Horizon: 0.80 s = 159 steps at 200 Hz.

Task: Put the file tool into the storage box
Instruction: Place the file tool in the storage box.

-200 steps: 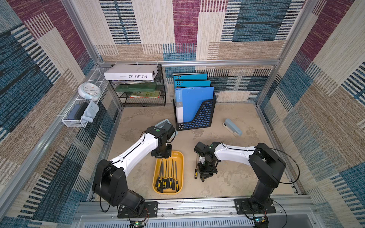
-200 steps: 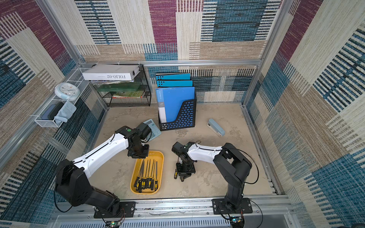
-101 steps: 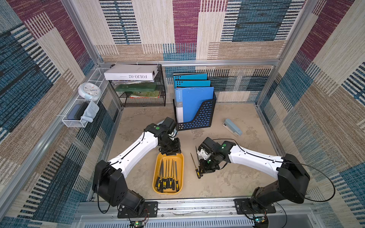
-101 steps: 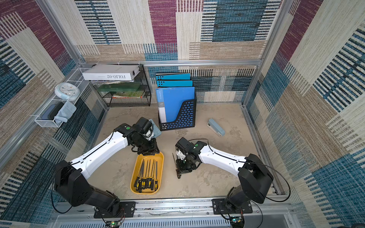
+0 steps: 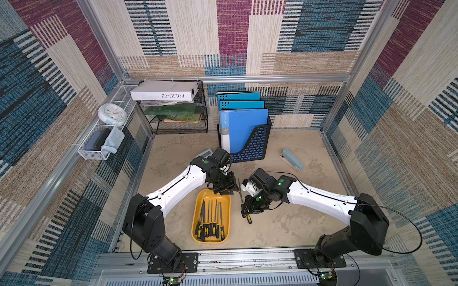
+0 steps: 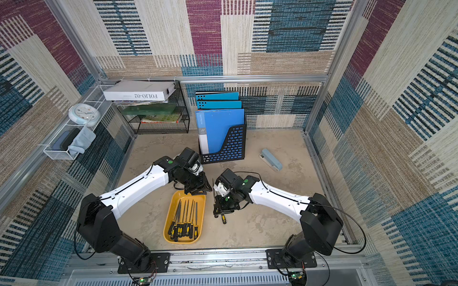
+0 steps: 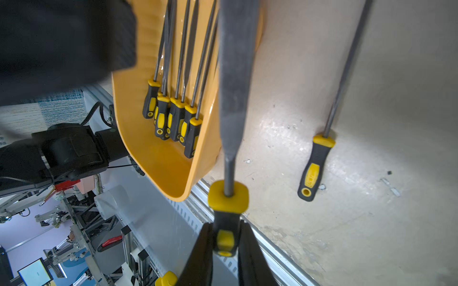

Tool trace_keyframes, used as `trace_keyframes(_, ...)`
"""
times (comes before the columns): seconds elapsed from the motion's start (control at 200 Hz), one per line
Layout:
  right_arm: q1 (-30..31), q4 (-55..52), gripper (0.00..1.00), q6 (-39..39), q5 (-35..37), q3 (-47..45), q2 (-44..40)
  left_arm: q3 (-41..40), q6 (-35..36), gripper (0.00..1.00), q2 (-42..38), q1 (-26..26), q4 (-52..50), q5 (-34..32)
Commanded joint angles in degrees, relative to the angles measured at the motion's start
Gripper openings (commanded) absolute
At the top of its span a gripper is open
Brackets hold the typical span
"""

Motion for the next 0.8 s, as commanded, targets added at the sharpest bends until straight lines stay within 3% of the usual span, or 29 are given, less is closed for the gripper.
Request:
trace_keyframes(0.0,0.15,3.01,0.15,1.1,-2.58,0.2,0.08,-0.26,-1.36,0.35,0.23,-0.52,0.81,-0.21)
trace_keyframes(0.296,0.49,5.94,0.15,2.01,-5.82,0.28,0.88,0.71,-1.22,0.34,1.58,-1.06,1.41,-1.8)
trace_keyframes(0.341,0.51,6.42,0.15,2.2,-6.17,0.22,0.8,0.82,-0.74,0.3,1.88,-1.06,1.09,-2.16)
trace_keyframes(0.466,0.51,7.56,0.15,2.72,-7.11,0.2,0.45,0.76,1.2,0.06,2.5,-0.98,-0.83,-4.88)
trace_keyframes(0.581,0.45,8.18,0.17,2.87,-7.64,0.28,0.36,1.52,3.82,0.02,3.02,-0.87,-3.49,-6.72)
trace_keyframes(0.626,0.41,8.16,0.22,2.94,-7.69,0.47,0.36,1.53,4.87,0.02,2.8,-0.76,-4.56,-7.42)
trace_keyframes(0.711,0.24,6.31,0.48,2.72,-6.8,1.53,0.66,0.23,7.21,0.02,1.42,-0.56,-6.19,-8.76)
trace_keyframes(0.791,-0.35,4.3,0.61,2.53,-5.87,2.49,0.71,-1.4,9.96,0.02,0.02,-0.15,-8.5,-10.93)
